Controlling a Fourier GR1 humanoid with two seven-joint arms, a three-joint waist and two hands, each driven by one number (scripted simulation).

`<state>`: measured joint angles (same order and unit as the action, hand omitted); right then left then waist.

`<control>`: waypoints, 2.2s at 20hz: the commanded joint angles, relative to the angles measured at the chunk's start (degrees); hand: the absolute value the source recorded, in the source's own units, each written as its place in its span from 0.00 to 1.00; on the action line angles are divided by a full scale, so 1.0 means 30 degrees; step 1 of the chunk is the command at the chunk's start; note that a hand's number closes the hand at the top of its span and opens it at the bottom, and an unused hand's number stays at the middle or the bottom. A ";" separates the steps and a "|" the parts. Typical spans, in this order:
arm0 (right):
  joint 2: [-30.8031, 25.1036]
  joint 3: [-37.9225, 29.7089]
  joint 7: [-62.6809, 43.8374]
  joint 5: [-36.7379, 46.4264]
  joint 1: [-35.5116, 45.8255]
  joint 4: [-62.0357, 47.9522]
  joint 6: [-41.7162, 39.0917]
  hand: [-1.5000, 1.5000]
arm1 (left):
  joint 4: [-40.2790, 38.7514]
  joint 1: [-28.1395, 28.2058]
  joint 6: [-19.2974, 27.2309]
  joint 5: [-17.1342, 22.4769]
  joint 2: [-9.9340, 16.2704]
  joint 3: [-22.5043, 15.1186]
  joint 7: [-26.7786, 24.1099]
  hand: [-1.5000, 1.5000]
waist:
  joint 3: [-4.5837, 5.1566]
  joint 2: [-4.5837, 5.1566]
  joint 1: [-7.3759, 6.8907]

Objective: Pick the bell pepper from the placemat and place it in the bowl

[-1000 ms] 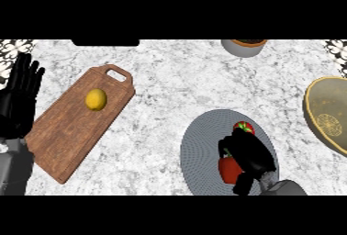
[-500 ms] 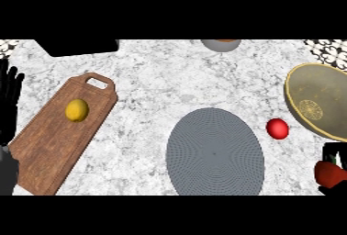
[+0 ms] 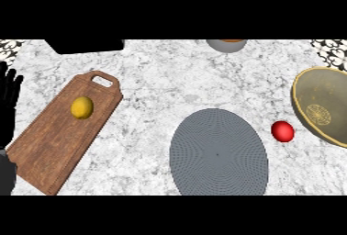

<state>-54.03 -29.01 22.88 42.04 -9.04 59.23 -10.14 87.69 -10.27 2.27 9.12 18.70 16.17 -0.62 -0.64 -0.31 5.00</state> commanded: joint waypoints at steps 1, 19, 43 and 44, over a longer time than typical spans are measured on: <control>-0.2449 -0.3112 0.3495 -0.1556 -0.0180 -0.3462 0.0672 1.00 | 0.0209 -0.0431 0.0116 -0.0095 -0.0042 -0.0259 0.0368 0.50 | -0.0022 0.0015 -0.0333; -0.8357 -0.6502 1.1753 -0.7671 0.2492 -0.9983 -0.7764 1.00 | -0.0990 -0.1218 -0.0378 -0.0409 -0.0574 -0.1166 -0.0214 0.50 | 0.0170 0.0158 -0.1699; -0.2315 0.2437 0.0095 -0.9290 0.8221 -0.0511 -0.7369 1.00 | -0.0932 -0.2286 -0.0125 -0.0752 -0.0180 -0.0969 0.0721 0.50 | 0.0226 0.0089 -0.1697; -0.2256 0.3327 -0.0655 -0.8727 0.9852 -0.1308 -0.7275 1.00 | -0.0686 -0.0835 -0.0904 -0.0477 -0.0679 -0.1237 -0.0627 0.50 | 0.0223 0.0150 -0.2046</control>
<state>-64.92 -23.31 25.23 14.38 16.38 53.05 -32.51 85.22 -14.28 1.04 7.07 16.37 12.13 -1.48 0.04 0.11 -1.00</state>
